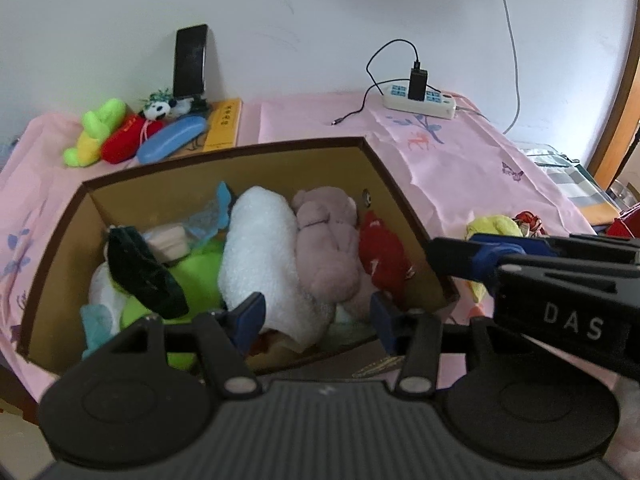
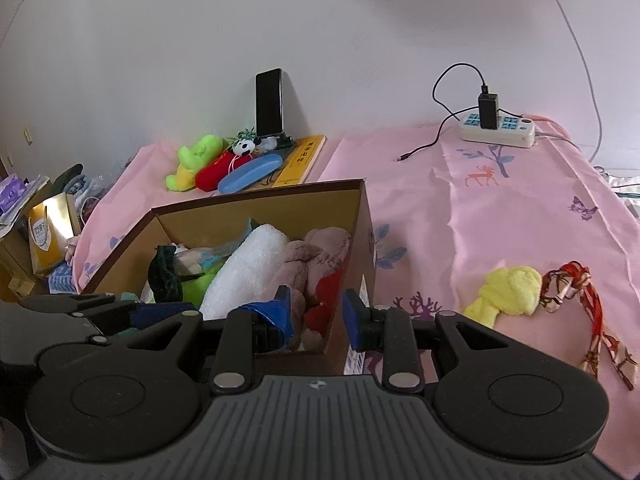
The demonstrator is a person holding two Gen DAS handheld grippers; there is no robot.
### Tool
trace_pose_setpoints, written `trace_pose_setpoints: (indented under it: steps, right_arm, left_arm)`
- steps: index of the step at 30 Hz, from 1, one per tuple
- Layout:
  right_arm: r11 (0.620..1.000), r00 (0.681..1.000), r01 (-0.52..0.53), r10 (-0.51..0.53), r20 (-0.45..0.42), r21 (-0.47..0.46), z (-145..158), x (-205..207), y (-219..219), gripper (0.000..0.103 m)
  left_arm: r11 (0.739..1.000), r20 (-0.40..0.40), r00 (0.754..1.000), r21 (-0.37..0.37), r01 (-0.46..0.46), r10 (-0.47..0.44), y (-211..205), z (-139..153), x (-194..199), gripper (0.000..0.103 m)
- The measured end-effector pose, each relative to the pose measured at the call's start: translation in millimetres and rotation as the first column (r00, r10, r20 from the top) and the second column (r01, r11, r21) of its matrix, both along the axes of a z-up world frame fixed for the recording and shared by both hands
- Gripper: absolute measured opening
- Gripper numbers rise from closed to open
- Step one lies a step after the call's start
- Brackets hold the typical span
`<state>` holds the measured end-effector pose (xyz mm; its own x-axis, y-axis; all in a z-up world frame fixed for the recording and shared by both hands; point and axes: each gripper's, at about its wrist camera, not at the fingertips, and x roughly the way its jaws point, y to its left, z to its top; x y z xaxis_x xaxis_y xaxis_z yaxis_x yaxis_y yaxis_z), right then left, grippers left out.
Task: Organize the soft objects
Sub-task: 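Open both grippers and withdraw them from the box, then move both grippers to the grey-teal plush beside the red box and grasp it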
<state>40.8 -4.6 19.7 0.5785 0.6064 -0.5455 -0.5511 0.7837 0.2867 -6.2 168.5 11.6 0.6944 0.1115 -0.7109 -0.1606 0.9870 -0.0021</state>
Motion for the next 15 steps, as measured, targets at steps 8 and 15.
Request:
trace_pose_setpoints:
  steps: [8, 15]
  right_arm:
    - [1.0, 1.0, 0.019, -0.019, -0.002, 0.02, -2, -9, -19, 0.01]
    - [0.998, 0.999, 0.036, -0.036, -0.005, 0.047, -3, -15, -33, 0.011]
  left_arm:
    - [0.999, 0.013, 1.0, 0.049, -0.018, 0.018, -15, 9, -12, 0.053]
    - [0.998, 0.01, 1.0, 0.064, -0.014, 0.013, -29, 10, -21, 0.054]
